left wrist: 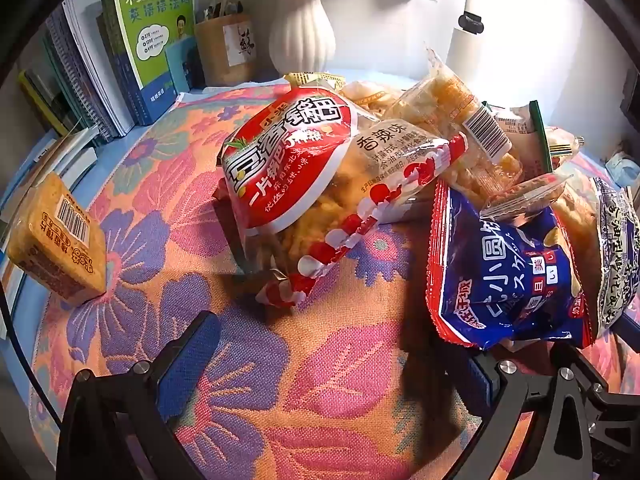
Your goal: Organize snacks
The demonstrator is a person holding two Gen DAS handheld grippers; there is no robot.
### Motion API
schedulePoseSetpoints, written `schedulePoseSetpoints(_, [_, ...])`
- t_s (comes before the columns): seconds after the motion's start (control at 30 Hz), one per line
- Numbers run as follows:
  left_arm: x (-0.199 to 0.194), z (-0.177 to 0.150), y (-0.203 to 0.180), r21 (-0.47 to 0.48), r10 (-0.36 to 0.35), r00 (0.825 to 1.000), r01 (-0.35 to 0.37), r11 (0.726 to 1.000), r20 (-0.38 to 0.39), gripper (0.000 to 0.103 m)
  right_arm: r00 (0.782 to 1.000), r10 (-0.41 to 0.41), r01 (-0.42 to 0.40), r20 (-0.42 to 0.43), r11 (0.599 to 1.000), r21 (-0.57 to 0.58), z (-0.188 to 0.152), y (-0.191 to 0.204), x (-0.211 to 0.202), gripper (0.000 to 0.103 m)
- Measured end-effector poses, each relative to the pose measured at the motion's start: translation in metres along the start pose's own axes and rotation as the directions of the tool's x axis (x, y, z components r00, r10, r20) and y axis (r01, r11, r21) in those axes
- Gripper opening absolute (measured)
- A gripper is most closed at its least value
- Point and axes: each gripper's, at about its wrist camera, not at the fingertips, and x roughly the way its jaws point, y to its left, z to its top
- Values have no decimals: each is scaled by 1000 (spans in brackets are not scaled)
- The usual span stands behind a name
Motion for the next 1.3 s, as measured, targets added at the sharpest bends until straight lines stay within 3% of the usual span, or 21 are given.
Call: schedulePoseSetpoints(1.3, [0, 0, 0, -1, -2, 1000, 2, 1000, 4, 103, 1000, 0, 0, 0, 1000, 0, 0, 0, 0, 103])
